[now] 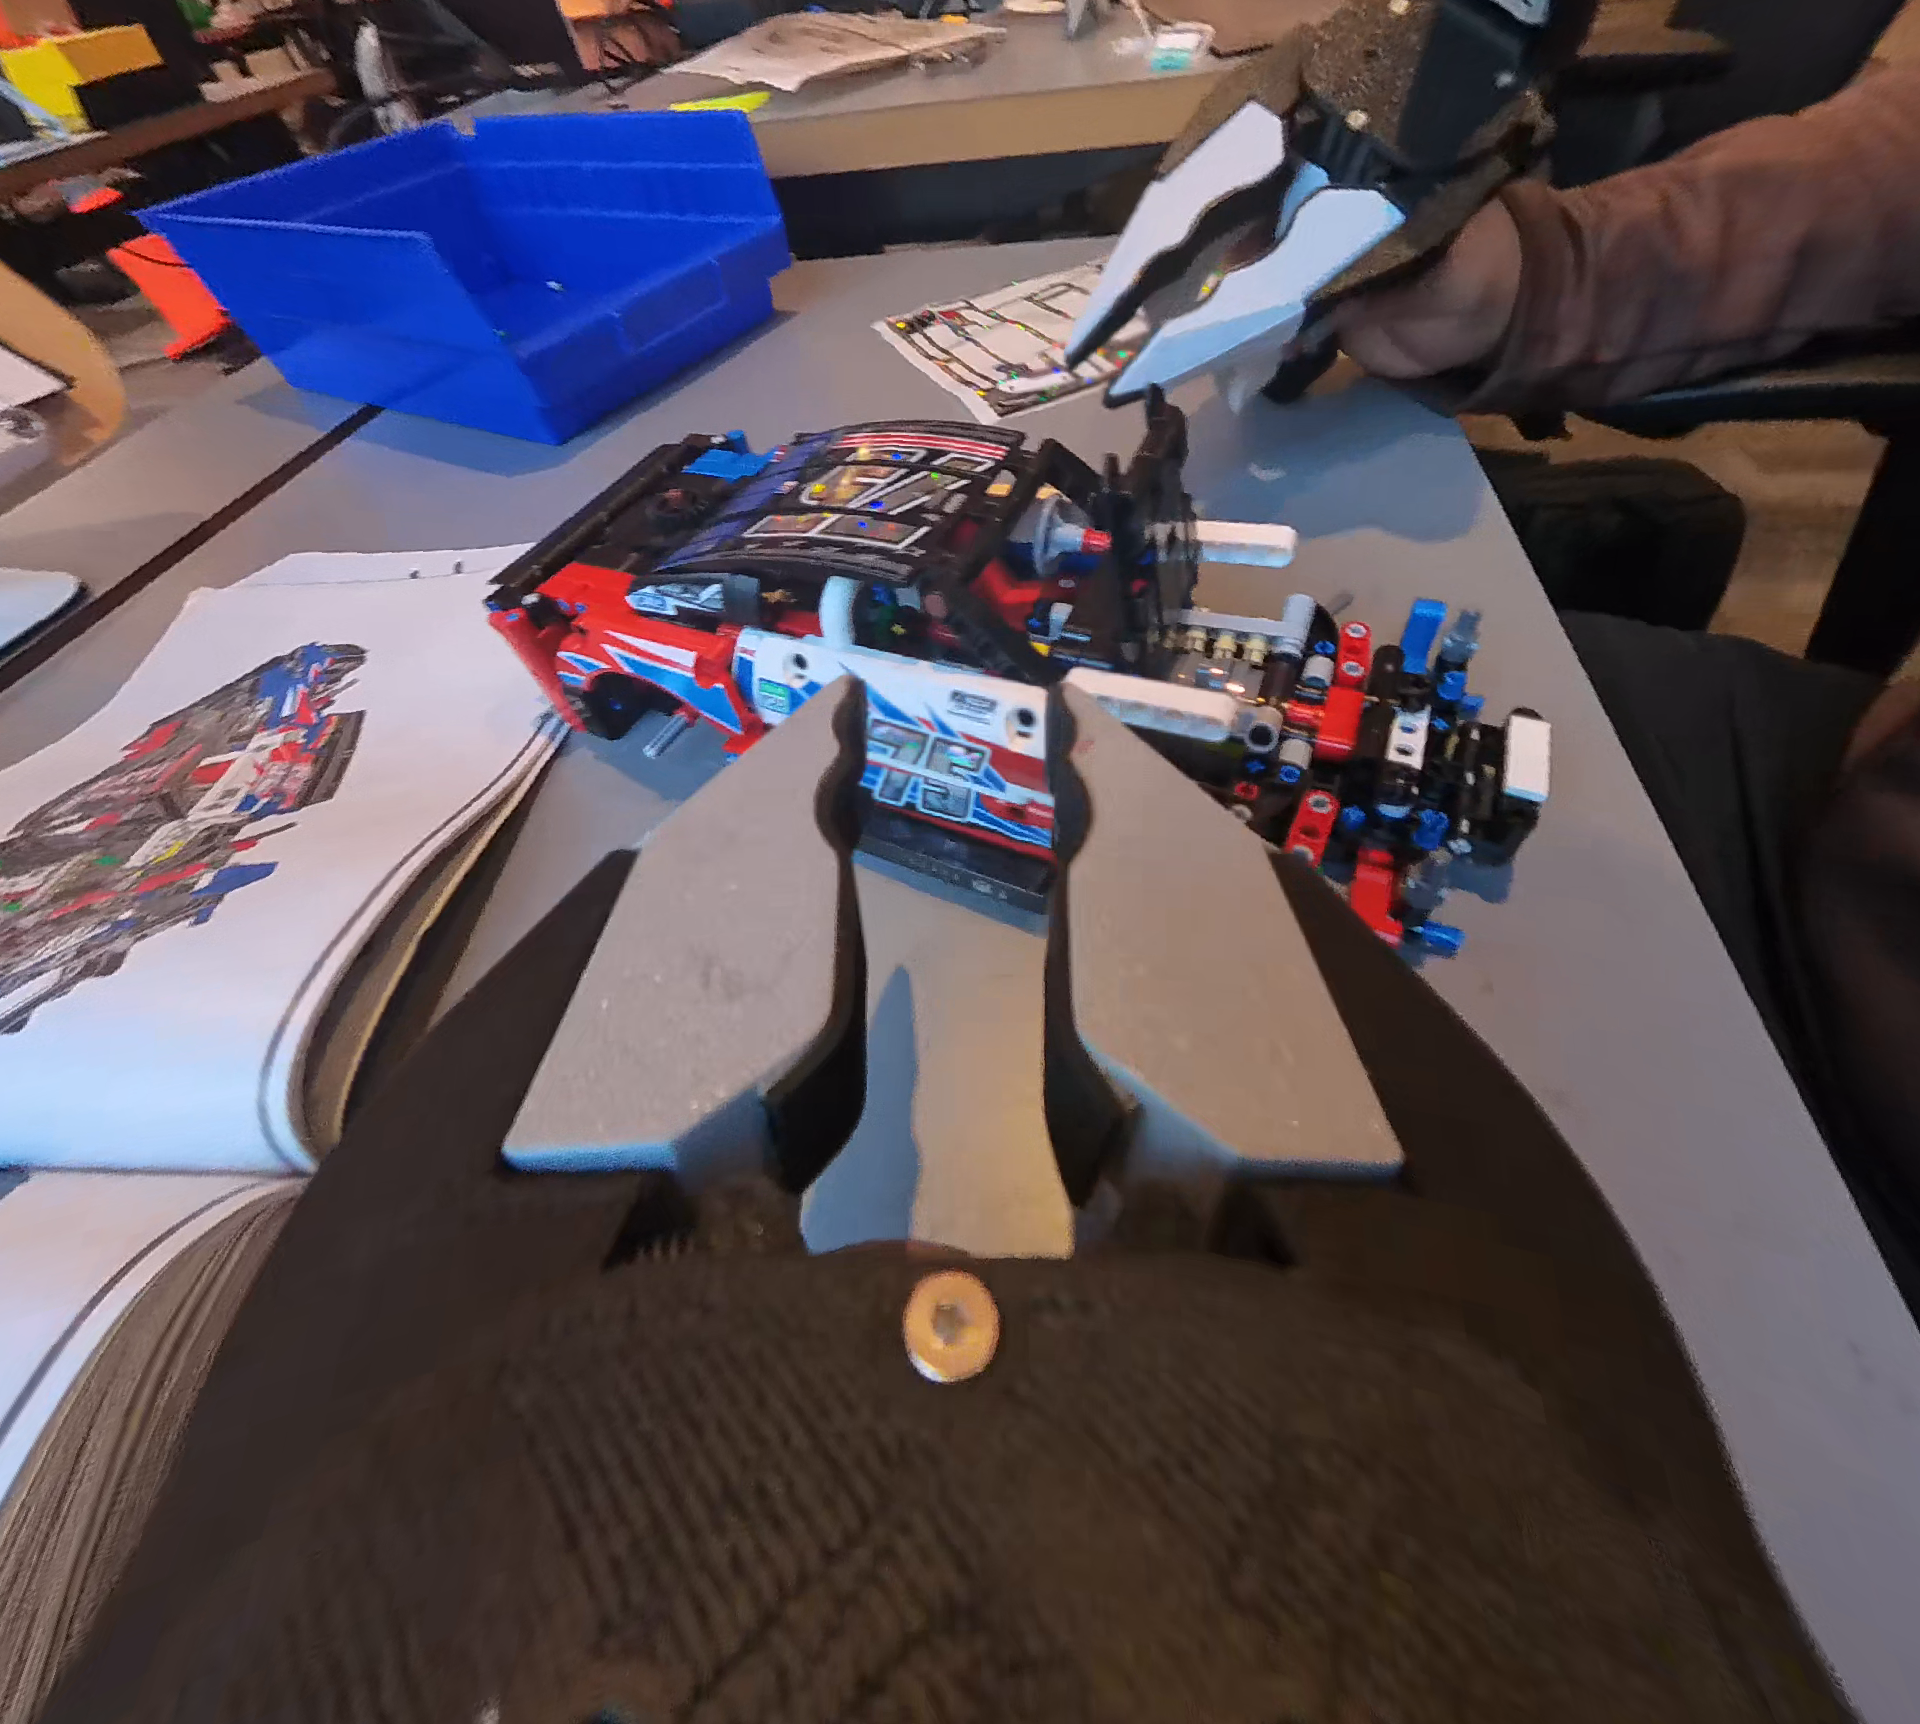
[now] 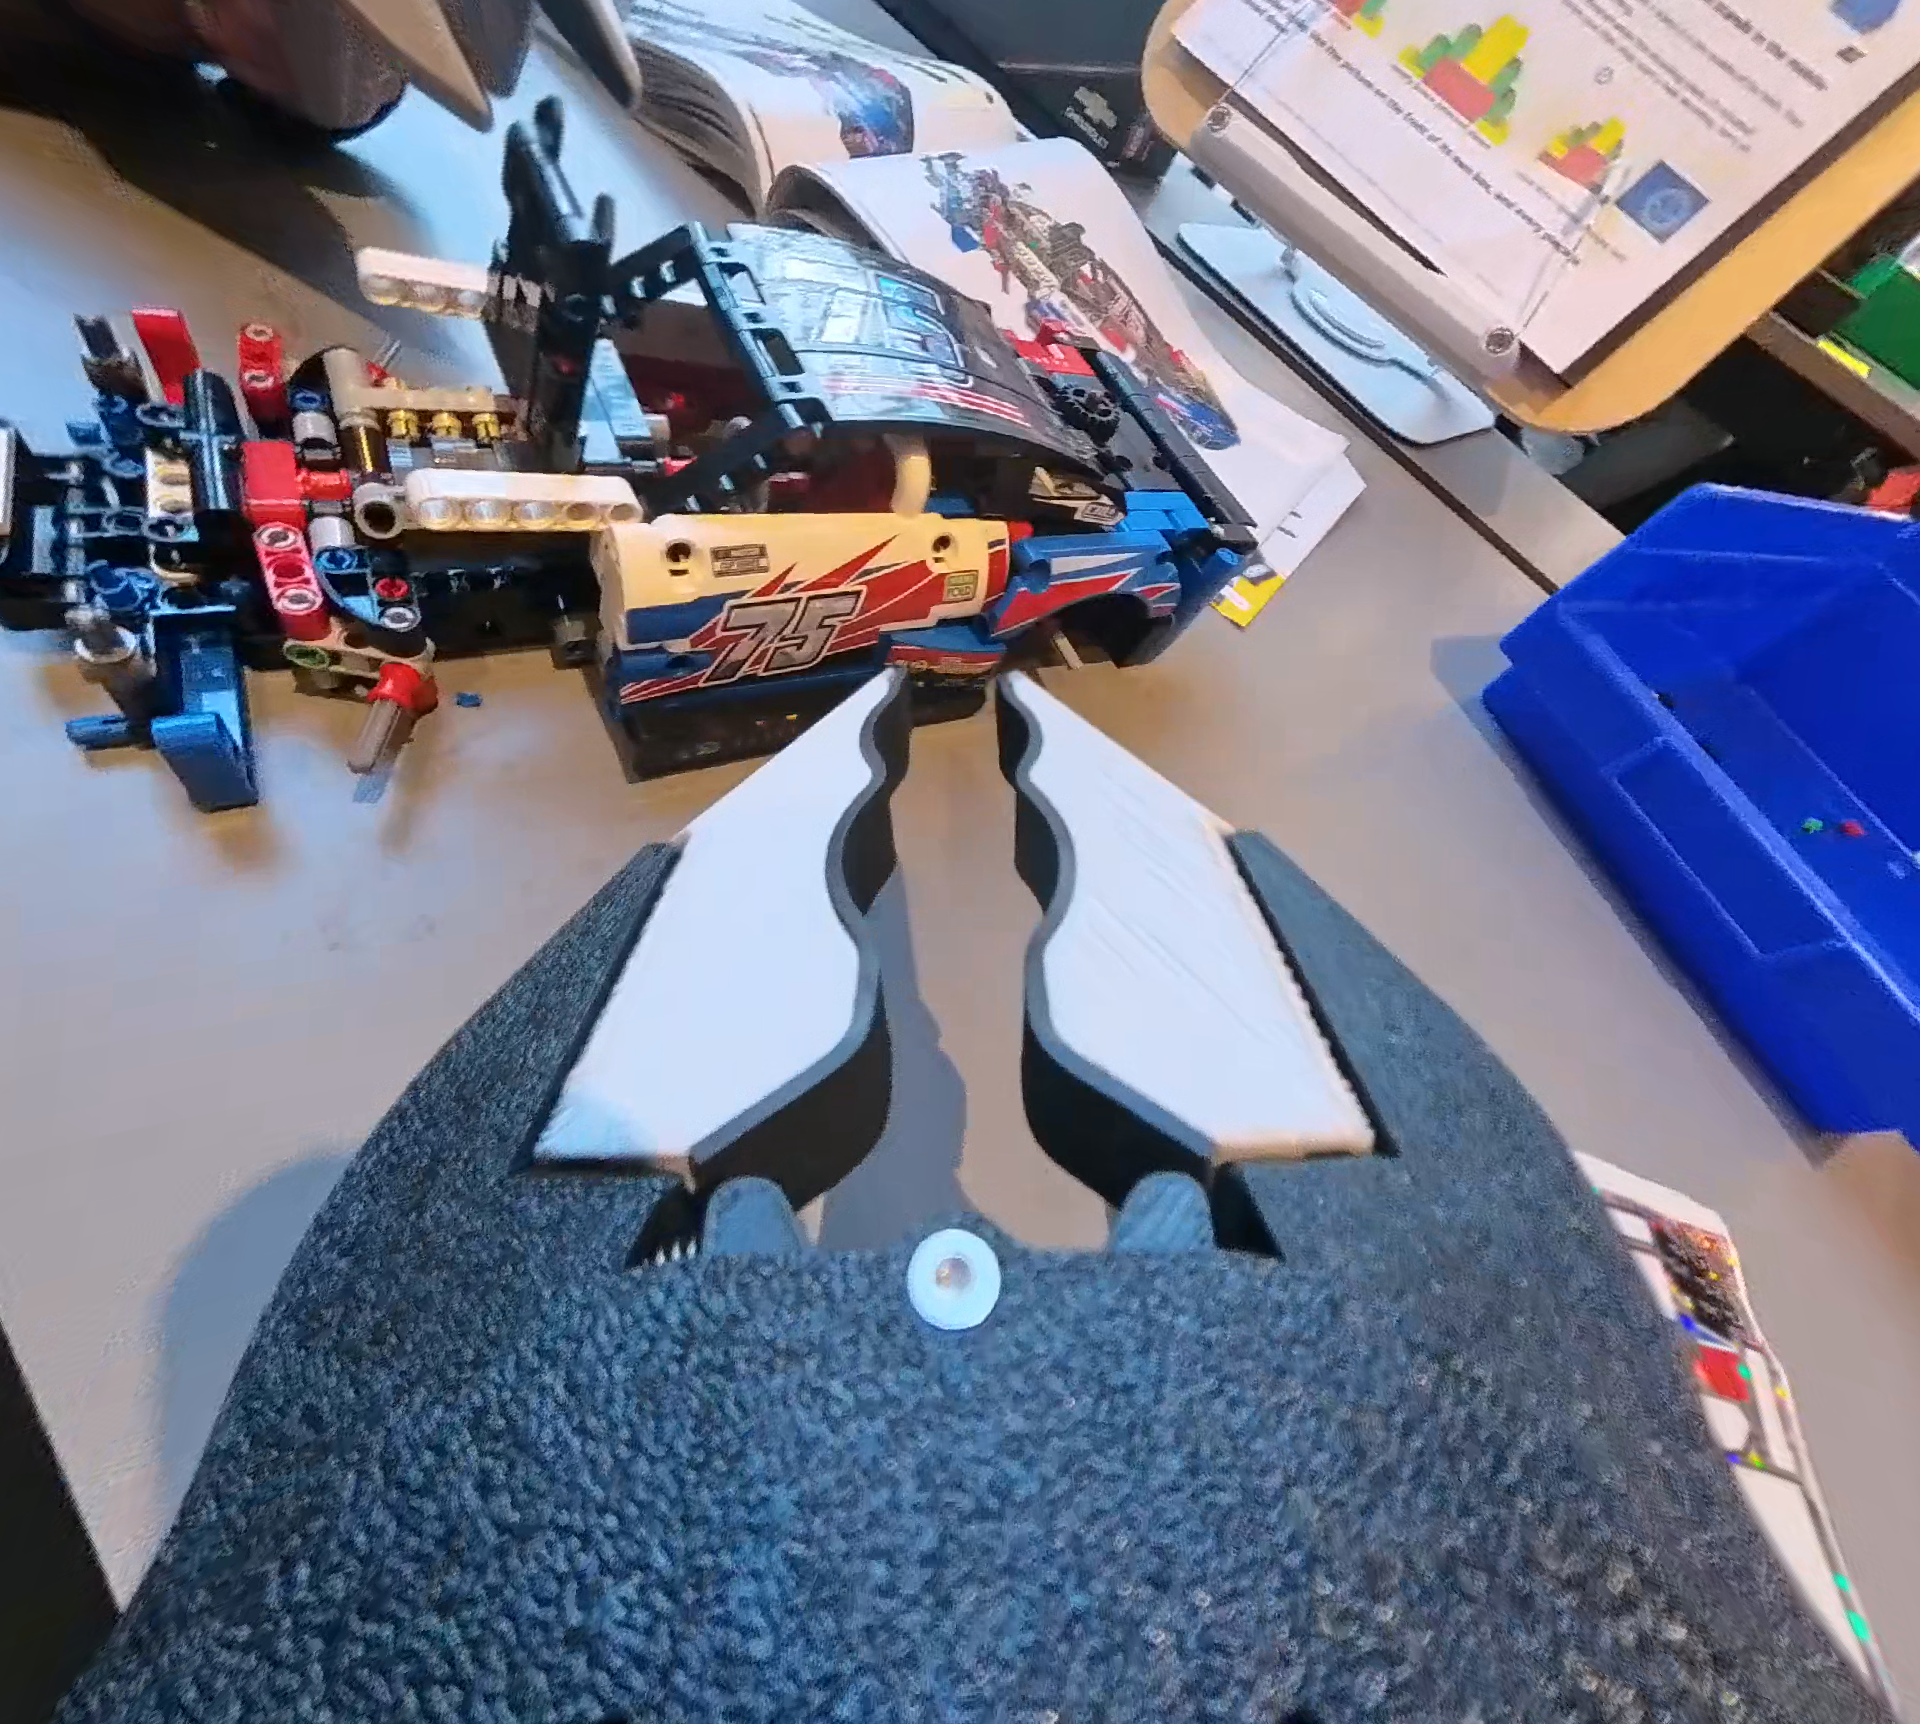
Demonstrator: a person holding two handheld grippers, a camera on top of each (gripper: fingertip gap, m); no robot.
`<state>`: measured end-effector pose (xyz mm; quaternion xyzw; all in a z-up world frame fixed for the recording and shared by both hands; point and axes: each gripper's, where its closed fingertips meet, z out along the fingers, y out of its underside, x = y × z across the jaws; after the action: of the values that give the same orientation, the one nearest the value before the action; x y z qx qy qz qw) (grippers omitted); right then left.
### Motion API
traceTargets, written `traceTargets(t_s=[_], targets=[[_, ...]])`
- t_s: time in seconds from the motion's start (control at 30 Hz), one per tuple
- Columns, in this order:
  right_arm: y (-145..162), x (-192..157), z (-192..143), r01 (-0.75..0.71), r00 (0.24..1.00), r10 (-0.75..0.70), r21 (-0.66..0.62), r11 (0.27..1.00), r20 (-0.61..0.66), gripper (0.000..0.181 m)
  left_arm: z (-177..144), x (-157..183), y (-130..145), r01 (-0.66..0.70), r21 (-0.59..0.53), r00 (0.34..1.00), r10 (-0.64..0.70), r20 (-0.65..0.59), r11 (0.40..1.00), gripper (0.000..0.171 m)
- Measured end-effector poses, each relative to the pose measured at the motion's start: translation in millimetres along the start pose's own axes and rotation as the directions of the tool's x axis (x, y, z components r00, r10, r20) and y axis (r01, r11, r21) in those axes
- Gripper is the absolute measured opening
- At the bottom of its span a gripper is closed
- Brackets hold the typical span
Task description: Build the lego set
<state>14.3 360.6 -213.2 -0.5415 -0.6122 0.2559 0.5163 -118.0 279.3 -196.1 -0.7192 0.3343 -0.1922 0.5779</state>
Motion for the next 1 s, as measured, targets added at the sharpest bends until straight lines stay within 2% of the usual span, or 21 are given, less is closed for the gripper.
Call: traceTargets(t_s=[0.47, 0.7, 0.8, 0.87, 1.0], targets=[[5.4, 14.0, -1.4, -0.089, 0.996, 0.088, -0.009, 0.996, -0.019, 0.020, -25.0, -16.4, -10.7, 0.062, 0.116, 0.976, -0.084, 0.200, 0.991, 0.028], [9.3, 22.3, -0.4, -0.165, 0.986, 0.165, -0.021, 0.986, -0.012, 0.027, -39.6, -49.9, -3.6, 0.141, 0.135, 0.907, -0.182, 0.381, 0.981, 0.027], [11.9, 23.2, 1.5, -0.176, 0.984, 0.176, -0.039, 0.984, -0.011, 0.029, -48.0, -64.5, -1.3, 0.201, 0.176, 0.866, -0.259, 0.428, 0.964, 0.042], [13.3, 23.1, 2.7, -0.185, 0.983, 0.185, -0.049, 0.982, -0.004, 0.029, -52.7, -72.5, 0.7, 0.234, 0.199, 0.839, -0.301, 0.453, 0.952, 0.059], [17.5, 22.3, 6.0, -0.206, 0.978, 0.208, -0.081, 0.975, 0.018, 0.029, -58.7, -81.1, 3.7, 0.255, 0.214, 0.804, -0.329, 0.495, 0.943, 0.069]])
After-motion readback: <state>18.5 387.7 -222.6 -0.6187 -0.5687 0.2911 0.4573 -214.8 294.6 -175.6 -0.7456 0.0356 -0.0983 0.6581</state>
